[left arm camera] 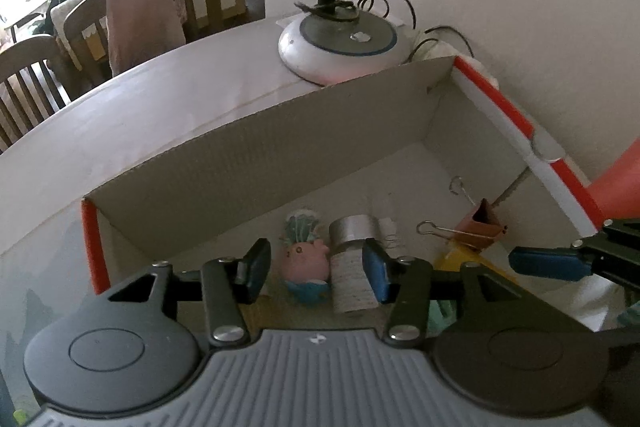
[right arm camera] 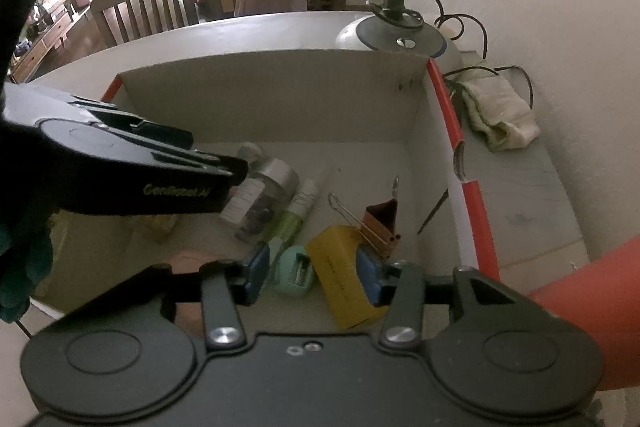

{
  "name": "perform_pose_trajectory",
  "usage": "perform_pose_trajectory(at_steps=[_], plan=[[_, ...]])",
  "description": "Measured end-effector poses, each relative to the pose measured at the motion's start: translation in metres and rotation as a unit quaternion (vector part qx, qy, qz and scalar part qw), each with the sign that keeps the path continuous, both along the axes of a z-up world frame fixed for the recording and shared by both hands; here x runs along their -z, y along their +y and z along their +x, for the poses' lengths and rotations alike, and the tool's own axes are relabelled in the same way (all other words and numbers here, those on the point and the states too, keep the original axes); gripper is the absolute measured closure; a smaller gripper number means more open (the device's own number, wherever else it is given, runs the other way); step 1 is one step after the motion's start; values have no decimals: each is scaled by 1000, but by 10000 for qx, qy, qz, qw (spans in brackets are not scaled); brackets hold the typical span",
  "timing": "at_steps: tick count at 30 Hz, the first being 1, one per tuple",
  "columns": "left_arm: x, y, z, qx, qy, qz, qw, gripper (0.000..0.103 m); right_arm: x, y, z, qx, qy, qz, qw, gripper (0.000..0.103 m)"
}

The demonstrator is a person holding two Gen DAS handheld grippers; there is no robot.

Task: Organize rigid objects
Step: 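Open both tools to release the yellow box and pig figure in the box, then withdraw both tools from the box over the remaining table items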

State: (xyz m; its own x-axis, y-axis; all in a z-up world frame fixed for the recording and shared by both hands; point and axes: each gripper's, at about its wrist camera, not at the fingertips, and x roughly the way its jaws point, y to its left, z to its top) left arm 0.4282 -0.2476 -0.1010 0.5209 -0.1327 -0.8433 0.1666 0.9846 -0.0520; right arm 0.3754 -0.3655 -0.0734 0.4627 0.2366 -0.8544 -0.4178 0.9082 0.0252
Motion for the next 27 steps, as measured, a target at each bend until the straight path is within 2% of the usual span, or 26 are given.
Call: perform_pose_trajectory(at_steps=[3,7,12,22,25,27], plan=[[-7,1,-6,24,-86,-30,10000,53,-5,-1,-3,28,-45,38,10000,54],[-17,4,-14,-15,-180,-105,9998,43,-14,-2,-8,99,-131,71,9998,48],[-28,11,-27,-54,-258,-190,9995,43,-28,0,-17,140,-265,106,9995,41],[-57,35,-63,-33,-508,-339,9981,43,-52,17,-41,75,-480,141,9987,36],[-66,45,-76,-22,-578,-395,9975,36,-58,26,-51,48,-528,160,9985,33],[-71,52,-84,-21,-653,-415,9970,35,-62,31,-58,24,-561,164,9983,33]])
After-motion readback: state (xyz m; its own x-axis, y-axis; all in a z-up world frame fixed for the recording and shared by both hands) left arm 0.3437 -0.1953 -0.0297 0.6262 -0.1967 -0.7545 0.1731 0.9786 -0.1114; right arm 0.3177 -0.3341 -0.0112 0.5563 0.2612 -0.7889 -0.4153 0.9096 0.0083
